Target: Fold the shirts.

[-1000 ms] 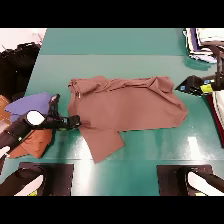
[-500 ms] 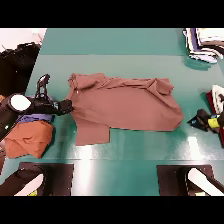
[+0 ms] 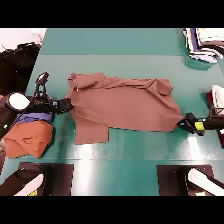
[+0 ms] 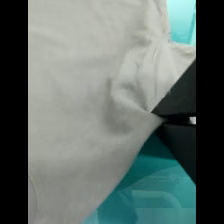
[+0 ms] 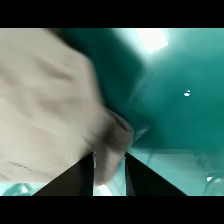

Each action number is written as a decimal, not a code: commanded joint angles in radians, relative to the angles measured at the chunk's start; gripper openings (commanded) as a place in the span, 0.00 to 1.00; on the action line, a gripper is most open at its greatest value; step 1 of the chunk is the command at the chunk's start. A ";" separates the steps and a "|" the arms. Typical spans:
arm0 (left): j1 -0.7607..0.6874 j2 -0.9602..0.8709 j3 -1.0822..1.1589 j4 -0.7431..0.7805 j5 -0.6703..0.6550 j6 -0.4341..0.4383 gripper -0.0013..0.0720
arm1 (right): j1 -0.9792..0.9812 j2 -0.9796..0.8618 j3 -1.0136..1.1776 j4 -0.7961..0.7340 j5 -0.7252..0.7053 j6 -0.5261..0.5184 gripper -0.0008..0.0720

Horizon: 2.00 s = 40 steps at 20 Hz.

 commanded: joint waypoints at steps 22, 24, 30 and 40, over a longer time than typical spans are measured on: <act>0.001 0.188 1.326 0.117 -0.166 0.001 0.05 | 0.100 0.442 1.204 -0.242 0.007 0.001 0.03; 0.001 0.188 1.389 0.119 -0.140 0.001 0.05 | 0.100 0.428 1.291 -0.291 0.042 0.002 0.03; 0.001 0.129 1.265 0.136 -0.247 0.000 0.05 | 0.101 0.232 1.452 -0.269 0.228 0.029 0.03; 0.001 -0.304 0.726 0.179 -0.265 0.053 0.05 | 0.245 -0.206 1.027 -0.281 0.245 0.027 0.03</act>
